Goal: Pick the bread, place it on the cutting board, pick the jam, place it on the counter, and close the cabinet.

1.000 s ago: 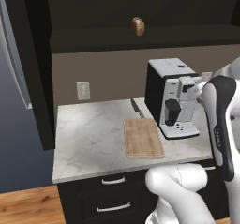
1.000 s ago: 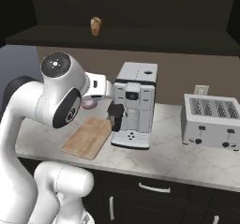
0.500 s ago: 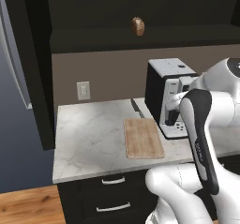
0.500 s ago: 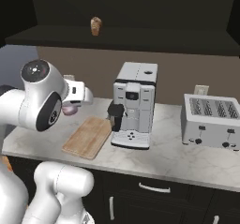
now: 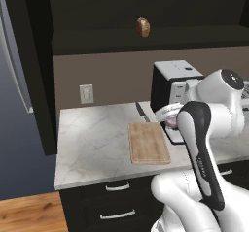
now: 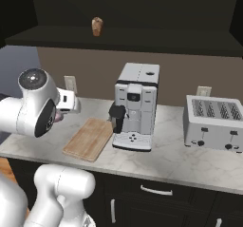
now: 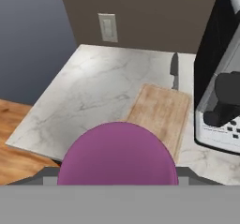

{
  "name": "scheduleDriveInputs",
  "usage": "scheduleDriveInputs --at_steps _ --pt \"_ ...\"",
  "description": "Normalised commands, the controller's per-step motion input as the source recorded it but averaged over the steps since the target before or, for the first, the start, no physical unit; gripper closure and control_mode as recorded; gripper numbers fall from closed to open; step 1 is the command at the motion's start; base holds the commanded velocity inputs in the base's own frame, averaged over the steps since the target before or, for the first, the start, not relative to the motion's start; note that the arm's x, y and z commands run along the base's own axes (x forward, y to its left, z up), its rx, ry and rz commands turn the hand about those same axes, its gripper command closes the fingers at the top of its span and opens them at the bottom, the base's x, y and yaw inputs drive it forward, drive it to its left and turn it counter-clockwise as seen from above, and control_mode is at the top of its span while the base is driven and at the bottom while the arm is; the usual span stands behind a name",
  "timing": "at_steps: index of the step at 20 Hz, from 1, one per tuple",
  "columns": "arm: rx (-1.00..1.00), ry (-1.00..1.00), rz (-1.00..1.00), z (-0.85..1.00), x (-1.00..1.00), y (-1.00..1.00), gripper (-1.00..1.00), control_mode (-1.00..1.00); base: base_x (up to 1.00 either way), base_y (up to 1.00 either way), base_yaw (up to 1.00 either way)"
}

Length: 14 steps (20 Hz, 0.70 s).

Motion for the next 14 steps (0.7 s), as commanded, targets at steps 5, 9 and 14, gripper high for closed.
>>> scheduleDriveInputs --at_steps 5,9,14 --pt "0.03 0.01 0.06 -0.35 0.00 0.49 1.00 -1.00 0.00 0.00 0.00" --pt "0.00 0.00 0.04 -0.41 0.00 0.58 1.00 -1.00 0.00 0.00 0.00" --pt "0.00 0.00 0.01 -0.34 0.01 0.52 1.00 -1.00 0.00 0.00 0.00"
